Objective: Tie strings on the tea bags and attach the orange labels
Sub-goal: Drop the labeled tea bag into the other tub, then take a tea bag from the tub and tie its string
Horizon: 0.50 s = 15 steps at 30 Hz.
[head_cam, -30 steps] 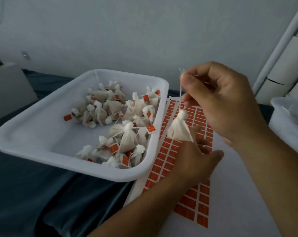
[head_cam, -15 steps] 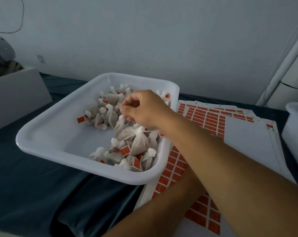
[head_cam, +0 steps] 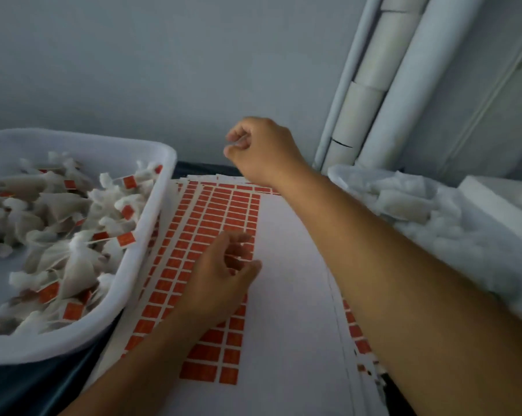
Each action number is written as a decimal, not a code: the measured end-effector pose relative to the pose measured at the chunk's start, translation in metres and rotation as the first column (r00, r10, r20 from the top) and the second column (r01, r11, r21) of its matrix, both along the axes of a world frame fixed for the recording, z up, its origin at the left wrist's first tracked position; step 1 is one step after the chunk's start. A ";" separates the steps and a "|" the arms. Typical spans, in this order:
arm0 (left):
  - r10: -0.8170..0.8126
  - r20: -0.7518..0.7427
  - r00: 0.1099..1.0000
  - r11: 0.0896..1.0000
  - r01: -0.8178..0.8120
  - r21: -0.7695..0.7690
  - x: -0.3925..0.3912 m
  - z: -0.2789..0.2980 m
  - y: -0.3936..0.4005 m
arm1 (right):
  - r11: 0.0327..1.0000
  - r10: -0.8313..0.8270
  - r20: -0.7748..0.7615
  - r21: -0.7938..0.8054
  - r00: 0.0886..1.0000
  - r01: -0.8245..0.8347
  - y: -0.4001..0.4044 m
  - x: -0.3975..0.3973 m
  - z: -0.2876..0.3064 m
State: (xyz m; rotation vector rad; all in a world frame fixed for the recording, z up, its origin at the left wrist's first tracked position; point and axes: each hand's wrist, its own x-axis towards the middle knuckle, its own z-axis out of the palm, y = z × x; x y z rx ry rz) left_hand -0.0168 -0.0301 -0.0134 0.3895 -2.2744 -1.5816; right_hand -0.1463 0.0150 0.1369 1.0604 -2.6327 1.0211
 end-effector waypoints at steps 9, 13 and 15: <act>0.016 0.014 1.000 0.996 -0.015 -0.086 -0.005 -0.002 0.002 | 0.720 -0.537 -0.117 0.452 0.835 0.526 0.169 -0.097 0.007; 0.006 0.015 1.000 0.996 -0.005 -0.090 -0.006 -0.004 0.001 | 0.576 -0.560 -0.168 0.624 0.811 0.527 0.212 -0.108 -0.011; -0.003 0.008 1.000 0.996 0.004 -0.085 -0.006 -0.004 0.001 | 0.552 -0.580 -0.172 0.636 0.796 0.539 0.225 -0.112 -0.023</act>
